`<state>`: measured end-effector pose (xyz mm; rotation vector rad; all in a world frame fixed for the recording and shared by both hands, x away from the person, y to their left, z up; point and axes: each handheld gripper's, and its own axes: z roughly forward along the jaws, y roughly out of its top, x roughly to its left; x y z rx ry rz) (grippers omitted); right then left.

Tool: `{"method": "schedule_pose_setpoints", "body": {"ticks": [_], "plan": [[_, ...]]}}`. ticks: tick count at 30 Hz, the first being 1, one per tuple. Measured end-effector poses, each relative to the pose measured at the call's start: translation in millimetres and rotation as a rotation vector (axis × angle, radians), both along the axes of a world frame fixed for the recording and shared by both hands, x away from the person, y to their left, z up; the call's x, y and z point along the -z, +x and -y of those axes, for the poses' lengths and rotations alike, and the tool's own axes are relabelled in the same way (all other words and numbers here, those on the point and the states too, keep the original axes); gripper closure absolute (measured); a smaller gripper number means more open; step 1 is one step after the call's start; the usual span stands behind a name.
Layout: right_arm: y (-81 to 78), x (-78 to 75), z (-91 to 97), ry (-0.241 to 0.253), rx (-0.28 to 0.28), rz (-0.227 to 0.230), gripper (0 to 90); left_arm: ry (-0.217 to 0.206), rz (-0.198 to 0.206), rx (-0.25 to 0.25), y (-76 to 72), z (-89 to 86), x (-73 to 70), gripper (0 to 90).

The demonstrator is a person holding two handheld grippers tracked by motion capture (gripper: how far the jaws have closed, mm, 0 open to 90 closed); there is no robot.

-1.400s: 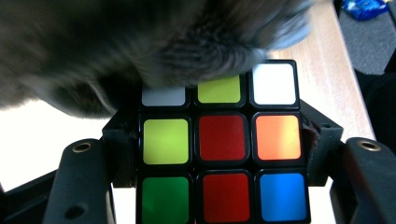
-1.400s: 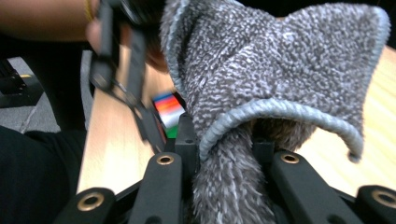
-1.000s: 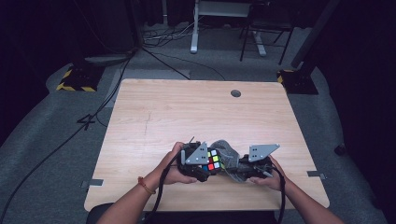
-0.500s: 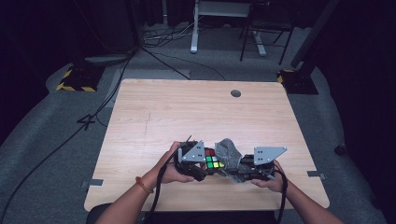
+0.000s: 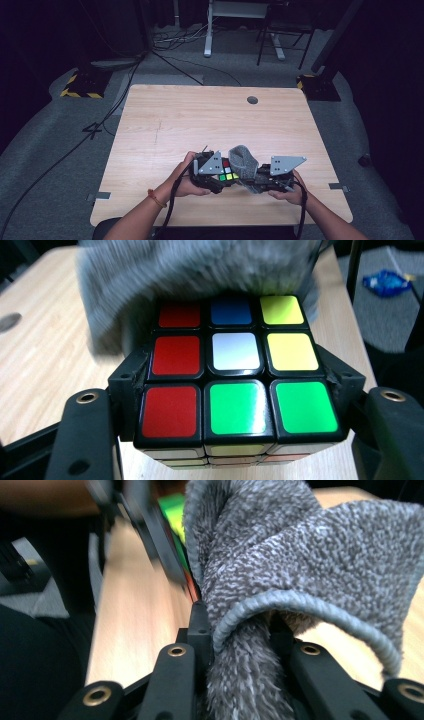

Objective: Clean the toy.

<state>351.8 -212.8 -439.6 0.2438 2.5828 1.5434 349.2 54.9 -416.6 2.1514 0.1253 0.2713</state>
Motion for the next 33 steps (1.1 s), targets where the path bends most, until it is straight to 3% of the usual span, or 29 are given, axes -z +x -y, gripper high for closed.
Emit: {"method": "schedule_pose_setpoints", "body": {"ticks": [4,5,7,9,11,13,17,20,24,29,30,32,33], "plan": [[3.5,15.5,-6.0,-0.104,0.006,-0.013,73.7,-0.063,-0.003,-0.005,-0.4,-7.6,-9.4,33.2],[3.6,17.5,-7.1,-0.108,-0.001,-0.015,73.7,-0.059,0.002,-0.003,0.3,-9.1,-10.4,33.2],[1.8,14.2,-6.8,-0.088,-0.012,-0.001,73.7,-0.039,0.004,0.001,-0.1,-9.7,-8.6,33.2],[-0.9,2.5,-2.8,-0.029,-0.018,0.022,73.6,-0.023,-0.013,0.012,-0.6,-8.3,-4.9,33.2],[-3.7,-7.3,1.7,0.025,-0.023,0.045,73.7,0.018,-0.006,0.032,-2.4,-2.3,-0.2,33.2],[-6.7,-16.0,6.2,0.078,-0.034,0.055,73.7,0.031,-0.009,0.049,-4.8,3.1,2.6,33.2],[-8.8,-16.2,5.4,0.036,-0.01,0.083,73.6,0.028,-0.004,0.064,-9.0,8.3,2.0,33.2],[-4.4,-9.0,3.8,-0.012,0.009,0.057,73.7,0.01,0.0,0.065,-10.7,7.3,-1.8,33.2],[-5.0,-3.3,0.5,-0.057,-0.028,0.045,73.6,-0.013,0.013,0.038,-7.8,0.9,-5.8,33.2],[-9.7,-4.8,-1.3,-0.042,-0.09,0.036,73.5,-0.029,-0.014,0.01,0.0,-6.7,-4.5,33.1],[-10.4,-5.9,-1.0,-0.032,-0.095,0.035,73.4,-0.013,-0.017,0.001,2.2,-7.1,-2.0,33.1],[-9.9,-10.5,2.1,0.052,-0.114,0.014,73.4,0.004,-0.033,0.001,4.3,-6.2,2.7,33.2],[-9.9,-12.5,2.6,0.061,-0.106,0.019,73.4,0.013,-0.035,0.021,2.8,-4.1,4.9,33.2]]}}
